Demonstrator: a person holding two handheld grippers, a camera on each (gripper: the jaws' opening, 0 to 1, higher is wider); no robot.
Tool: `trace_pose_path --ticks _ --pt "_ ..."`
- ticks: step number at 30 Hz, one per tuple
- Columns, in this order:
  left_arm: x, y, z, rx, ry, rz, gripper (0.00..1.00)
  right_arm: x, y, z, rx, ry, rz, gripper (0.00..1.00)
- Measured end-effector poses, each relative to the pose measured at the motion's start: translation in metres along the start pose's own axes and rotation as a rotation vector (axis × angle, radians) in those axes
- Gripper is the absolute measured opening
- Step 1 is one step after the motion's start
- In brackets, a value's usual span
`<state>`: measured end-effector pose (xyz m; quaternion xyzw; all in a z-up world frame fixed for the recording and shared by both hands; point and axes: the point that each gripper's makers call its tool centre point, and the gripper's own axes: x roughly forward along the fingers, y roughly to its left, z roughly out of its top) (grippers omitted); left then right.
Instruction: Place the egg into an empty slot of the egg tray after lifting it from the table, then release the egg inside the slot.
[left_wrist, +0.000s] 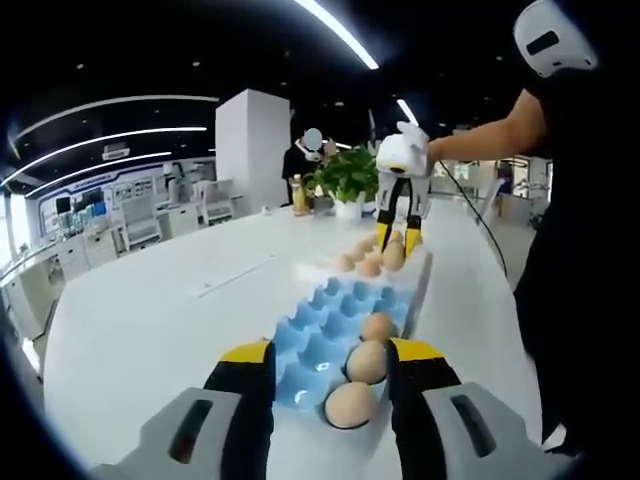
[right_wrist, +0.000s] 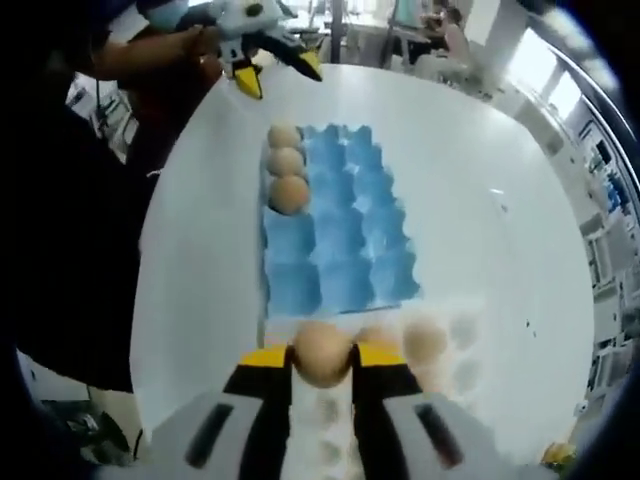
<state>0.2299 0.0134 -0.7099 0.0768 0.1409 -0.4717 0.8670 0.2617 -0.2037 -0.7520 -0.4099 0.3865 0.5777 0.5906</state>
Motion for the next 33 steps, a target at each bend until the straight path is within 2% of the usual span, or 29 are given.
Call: trace_pose_path --ticks 12,33 --pt "0.001 -0.001 -0.001 -0.004 -0.001 -0.002 0.45 0.018 0.010 0.036 -0.064 -0.040 0.036 0.22" --pt "-0.001 -0.004 -0.002 -0.012 -0.006 -0.001 0.44 0.043 0.028 0.067 -0.123 -0.060 0.098 0.22"
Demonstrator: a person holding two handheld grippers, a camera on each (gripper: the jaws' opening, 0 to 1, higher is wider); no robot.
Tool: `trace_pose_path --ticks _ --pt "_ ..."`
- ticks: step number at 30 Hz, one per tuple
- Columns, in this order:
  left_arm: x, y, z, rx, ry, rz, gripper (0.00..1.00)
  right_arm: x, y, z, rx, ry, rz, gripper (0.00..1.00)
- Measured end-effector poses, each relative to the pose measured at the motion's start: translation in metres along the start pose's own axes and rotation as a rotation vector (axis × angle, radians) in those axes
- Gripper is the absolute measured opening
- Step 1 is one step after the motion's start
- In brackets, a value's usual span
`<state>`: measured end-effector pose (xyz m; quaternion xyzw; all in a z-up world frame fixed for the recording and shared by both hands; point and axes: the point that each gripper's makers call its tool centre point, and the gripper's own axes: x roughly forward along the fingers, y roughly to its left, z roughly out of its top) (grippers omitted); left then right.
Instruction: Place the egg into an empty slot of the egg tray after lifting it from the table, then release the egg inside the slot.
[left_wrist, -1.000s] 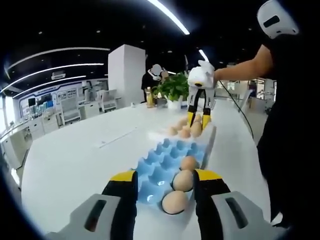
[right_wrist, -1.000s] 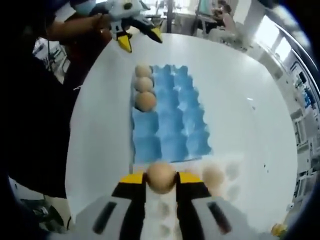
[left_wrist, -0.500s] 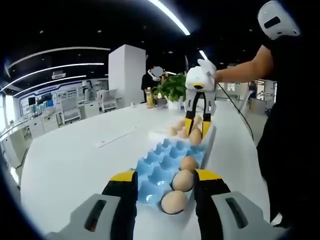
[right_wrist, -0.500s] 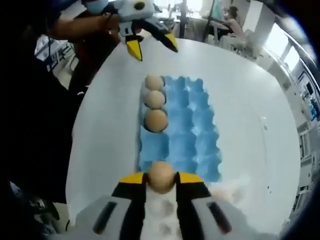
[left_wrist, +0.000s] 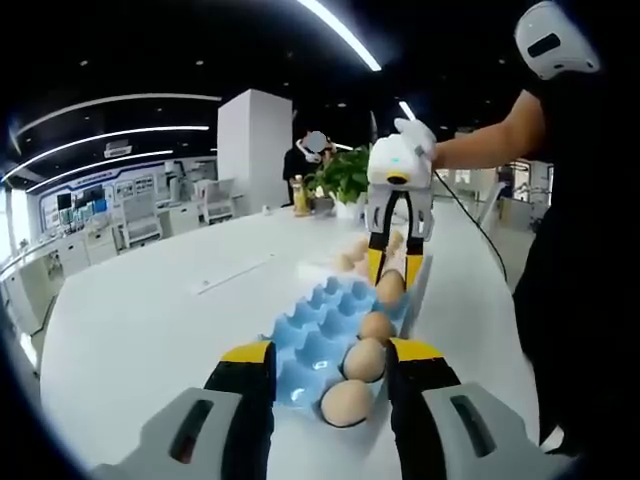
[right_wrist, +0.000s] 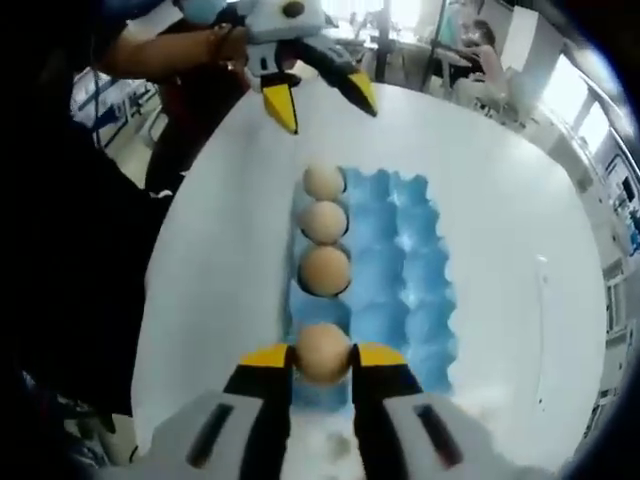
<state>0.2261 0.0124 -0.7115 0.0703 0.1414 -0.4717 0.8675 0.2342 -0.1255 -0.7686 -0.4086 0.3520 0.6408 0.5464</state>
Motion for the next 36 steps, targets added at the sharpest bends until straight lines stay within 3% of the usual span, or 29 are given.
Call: trace_pose_path --ticks 36 --pt "0.001 0.002 0.000 -0.002 0.003 -0.004 0.44 0.026 0.000 0.003 -0.020 0.022 0.036 0.22"
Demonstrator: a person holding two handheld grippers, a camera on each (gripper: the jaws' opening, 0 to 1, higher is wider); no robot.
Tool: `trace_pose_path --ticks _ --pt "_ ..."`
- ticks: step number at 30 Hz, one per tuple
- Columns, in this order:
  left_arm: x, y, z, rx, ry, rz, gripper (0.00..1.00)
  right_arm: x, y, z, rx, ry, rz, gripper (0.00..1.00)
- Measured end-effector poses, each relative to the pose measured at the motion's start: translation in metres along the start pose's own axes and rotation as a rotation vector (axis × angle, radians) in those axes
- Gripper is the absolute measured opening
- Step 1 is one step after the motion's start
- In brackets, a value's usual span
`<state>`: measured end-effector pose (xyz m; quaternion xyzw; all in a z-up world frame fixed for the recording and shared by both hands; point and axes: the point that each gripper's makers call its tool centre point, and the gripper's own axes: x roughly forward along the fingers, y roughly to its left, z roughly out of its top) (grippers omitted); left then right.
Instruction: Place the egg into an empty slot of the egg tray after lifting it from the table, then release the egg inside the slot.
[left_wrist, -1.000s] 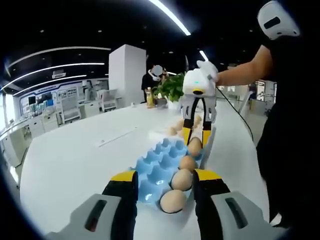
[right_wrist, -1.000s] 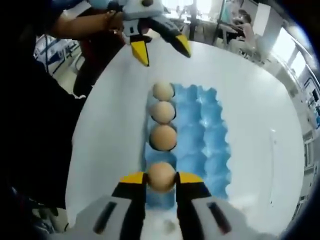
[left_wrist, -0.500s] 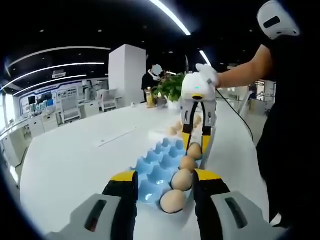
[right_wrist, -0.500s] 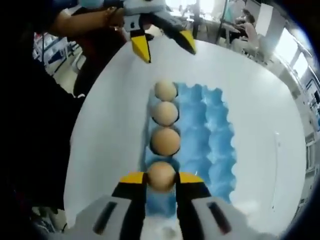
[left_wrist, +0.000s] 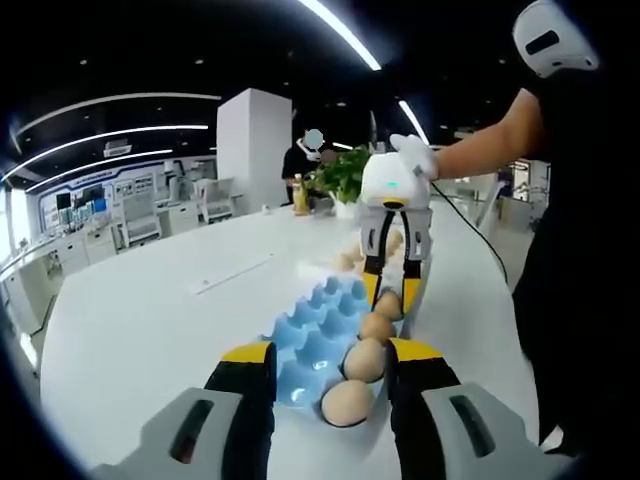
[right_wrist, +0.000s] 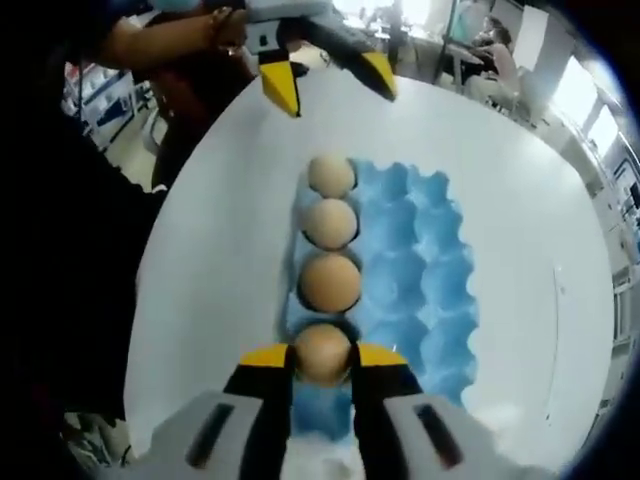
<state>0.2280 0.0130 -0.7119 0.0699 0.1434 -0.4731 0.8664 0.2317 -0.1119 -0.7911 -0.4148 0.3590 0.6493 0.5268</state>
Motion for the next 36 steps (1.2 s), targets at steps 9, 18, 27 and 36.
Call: trace_pose_path --ticks 9,18,27,36 --pt "0.0022 -0.0002 0.0001 0.006 0.004 -0.005 0.44 -0.0006 -0.0012 -0.0009 0.021 -0.031 0.011 0.23" --pt "0.0014 0.0004 -0.0008 0.003 0.008 -0.001 0.43 0.0002 -0.0019 -0.0019 0.029 -0.067 0.023 0.24" --pt "0.0002 0.0000 0.0005 0.005 0.009 0.002 0.43 0.0013 -0.0010 -0.0062 0.027 -0.077 0.011 0.26" --pt "0.0033 -0.0027 0.0024 0.011 0.010 -0.007 0.43 -0.0045 0.0008 -0.0077 0.037 -0.111 -0.003 0.26"
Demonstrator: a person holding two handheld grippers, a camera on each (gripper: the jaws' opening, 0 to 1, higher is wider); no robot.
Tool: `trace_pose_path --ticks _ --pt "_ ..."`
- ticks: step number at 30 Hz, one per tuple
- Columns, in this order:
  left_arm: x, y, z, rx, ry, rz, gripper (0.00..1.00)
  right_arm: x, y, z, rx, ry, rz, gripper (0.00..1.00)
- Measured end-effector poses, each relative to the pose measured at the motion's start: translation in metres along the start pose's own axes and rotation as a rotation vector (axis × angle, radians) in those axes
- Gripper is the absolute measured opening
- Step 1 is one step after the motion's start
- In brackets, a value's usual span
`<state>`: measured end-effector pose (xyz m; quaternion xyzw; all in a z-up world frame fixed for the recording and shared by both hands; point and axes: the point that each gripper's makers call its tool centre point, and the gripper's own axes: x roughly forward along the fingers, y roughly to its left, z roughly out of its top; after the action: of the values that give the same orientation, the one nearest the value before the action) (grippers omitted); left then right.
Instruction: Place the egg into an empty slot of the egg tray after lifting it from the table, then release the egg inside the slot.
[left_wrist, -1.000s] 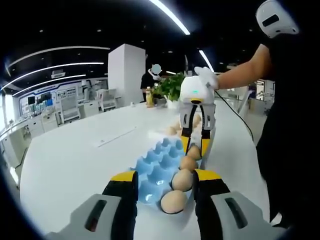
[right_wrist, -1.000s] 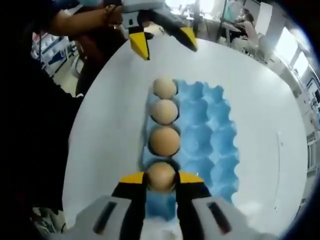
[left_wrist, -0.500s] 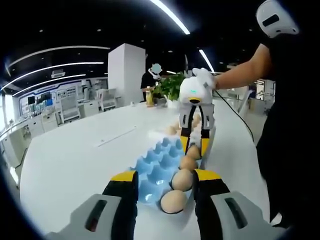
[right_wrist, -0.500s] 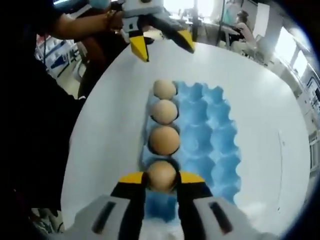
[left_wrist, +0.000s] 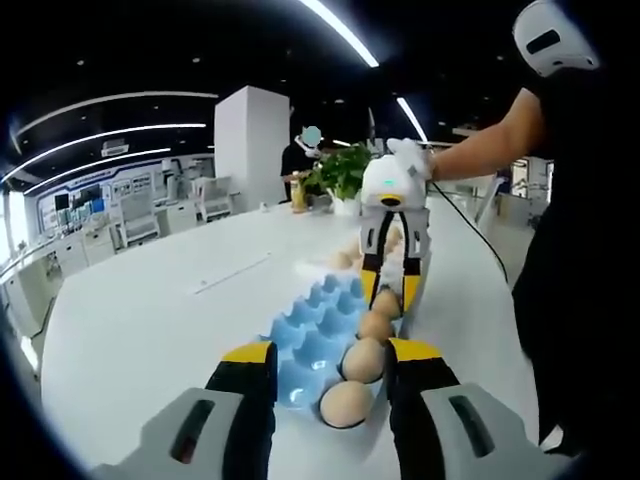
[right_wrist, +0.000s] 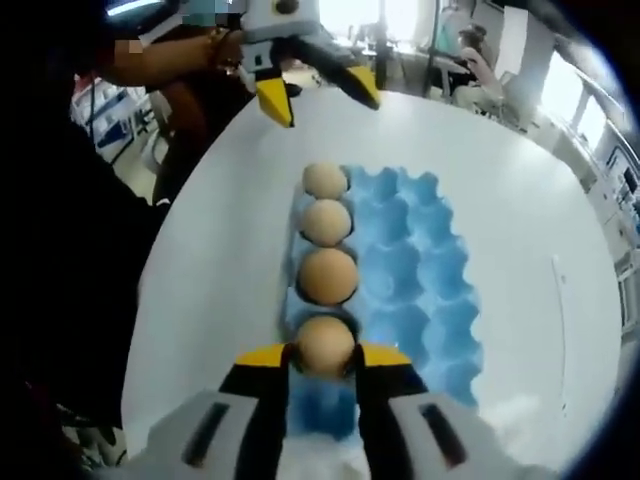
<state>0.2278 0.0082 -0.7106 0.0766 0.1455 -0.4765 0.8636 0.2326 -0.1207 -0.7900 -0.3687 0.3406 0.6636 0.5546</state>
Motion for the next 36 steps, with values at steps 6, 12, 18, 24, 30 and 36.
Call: trace_pose_path --ticks 6,12,18,24,30,36 --pt "0.001 0.000 0.002 -0.001 -0.006 -0.003 0.43 -0.008 0.000 -0.003 0.005 -0.017 -0.025 0.27" --pt "0.001 -0.001 0.001 0.002 -0.006 -0.001 0.43 -0.017 0.000 -0.011 0.012 -0.027 -0.055 0.26" --pt "0.001 -0.002 0.001 0.007 -0.004 -0.004 0.43 -0.029 -0.002 -0.022 0.049 -0.047 -0.091 0.26" --pt "0.002 -0.002 0.001 0.008 -0.004 -0.007 0.43 -0.039 0.002 -0.041 0.093 -0.043 -0.113 0.26" --pt "0.002 -0.002 0.001 0.011 -0.004 -0.006 0.44 -0.047 0.007 -0.062 0.141 -0.033 -0.130 0.26" --pt "0.001 0.000 0.002 0.013 -0.003 -0.002 0.44 -0.062 0.009 -0.091 0.196 0.000 -0.170 0.26"
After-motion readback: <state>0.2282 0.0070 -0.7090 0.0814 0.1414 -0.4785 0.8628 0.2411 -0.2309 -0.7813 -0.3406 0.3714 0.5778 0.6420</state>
